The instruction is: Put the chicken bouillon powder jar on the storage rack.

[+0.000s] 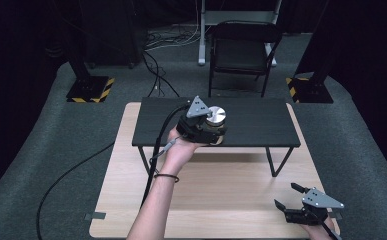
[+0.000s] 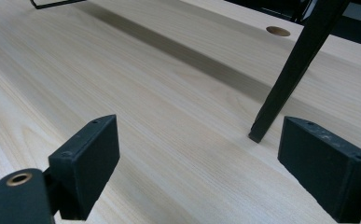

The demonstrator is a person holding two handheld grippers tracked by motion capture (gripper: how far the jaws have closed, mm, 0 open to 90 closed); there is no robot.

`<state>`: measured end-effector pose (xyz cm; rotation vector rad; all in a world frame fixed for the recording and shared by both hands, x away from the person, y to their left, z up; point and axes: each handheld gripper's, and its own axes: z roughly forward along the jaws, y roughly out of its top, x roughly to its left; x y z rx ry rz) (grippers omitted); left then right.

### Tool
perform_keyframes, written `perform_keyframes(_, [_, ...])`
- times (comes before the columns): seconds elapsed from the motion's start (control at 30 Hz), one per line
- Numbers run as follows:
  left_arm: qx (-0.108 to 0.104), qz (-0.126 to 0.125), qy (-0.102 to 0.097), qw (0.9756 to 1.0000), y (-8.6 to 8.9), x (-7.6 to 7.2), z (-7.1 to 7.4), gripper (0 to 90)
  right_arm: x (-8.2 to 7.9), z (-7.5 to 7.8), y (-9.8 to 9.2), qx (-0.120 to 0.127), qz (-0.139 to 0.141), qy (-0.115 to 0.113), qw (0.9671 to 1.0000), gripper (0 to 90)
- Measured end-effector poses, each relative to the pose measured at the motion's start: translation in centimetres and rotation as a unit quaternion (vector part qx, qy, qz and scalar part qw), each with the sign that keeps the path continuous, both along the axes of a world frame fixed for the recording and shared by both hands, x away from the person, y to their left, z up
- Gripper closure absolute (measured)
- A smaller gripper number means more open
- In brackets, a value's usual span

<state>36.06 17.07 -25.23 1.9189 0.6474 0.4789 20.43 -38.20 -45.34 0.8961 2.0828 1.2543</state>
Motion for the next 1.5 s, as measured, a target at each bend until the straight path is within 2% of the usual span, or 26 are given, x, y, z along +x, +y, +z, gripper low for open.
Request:
perform_keyframes(0.07, [0.008, 0.008, 0.012, 0.9999, -0.6, 0.8, 0.2, 31.8, 0.0, 0.0, 0.0, 0.000, 0.000, 0.000, 1.0000, 12.0])
perform_keyframes(0.1, [0.008, 0.008, 0.012, 0.9999, -0.6, 0.8, 0.2, 31.7, 0.0, 0.0, 0.0, 0.000, 0.000, 0.000, 1.0000, 12.0])
perform_keyframes(0.17, [-0.006, 0.013, 0.018, 0.9997, -0.7, 1.1, -0.1, 31.6, 0.0, 0.0, 0.0, 0.000, 0.001, 0.000, 1.0000, 12.0])
perform_keyframes(0.27, [-0.007, 0.014, 0.019, 0.9997, -0.8, 1.1, -0.1, 30.2, 0.0, 0.0, 0.0, 0.000, 0.001, 0.000, 1.0000, 12.0])
perform_keyframes(0.37, [0.001, 0.022, 0.011, 0.9997, -0.8, 0.6, 0.1, 22.0, 0.0, 0.0, 0.0, 0.000, 0.001, 0.001, 1.0000, 12.0])
perform_keyframes(0.57, [0.011, 0.023, -0.004, 0.9997, 0.9, -1.1, -0.1, 20.9, -0.1, 0.0, 0.0, 0.001, 0.001, 0.001, 1.0000, 12.0])
perform_keyframes(0.73, [0.012, 0.014, -0.012, 0.9998, 3.1, -3.1, -1.1, 20.2, 0.0, 0.0, 0.1, 0.000, 0.002, 0.002, 1.0000, 12.0])
perform_keyframes(0.87, [0.006, 0.013, -0.017, 0.9998, 5.1, -5.1, -2.6, 20.2, -0.1, 0.0, 0.1, 0.000, 0.001, 0.002, 1.0000, 12.0])
perform_keyframes(1.1, [0.018, 0.019, -0.019, 0.9995, 7.8, -8.5, -5.7, 20.2, -0.1, 0.0, 0.2, -0.001, -0.001, 0.003, 1.0000, 12.0])
perform_keyframes(1.27, [0.044, 0.039, -0.020, 0.9981, 9.1, -10.8, -8.3, 19.9, -0.1, -0.1, 0.2, -0.002, -0.002, 0.004, 1.0000, 12.0])
perform_keyframes(1.3, [0.049, 0.042, -0.016, 0.9978, 9.5, -11.2, -8.9, 19.9, -0.1, -0.1, 0.2, -0.002, -0.002, 0.004, 1.0000, 12.0])
perform_keyframes(1.37, [0.048, 0.046, -0.009, 0.9977, 10.2, -11.8, -9.9, 19.6, -0.1, -0.1, 0.3, -0.003, -0.002, 0.004, 1.0000, 12.0])
perform_keyframes(1.5, [0.026, 0.057, 0.002, 0.9980, 11.8, -12.9, -12.5, 19.6, -0.1, -0.1, 0.3, -0.003, -0.003, 0.005, 1.0000, 12.0])
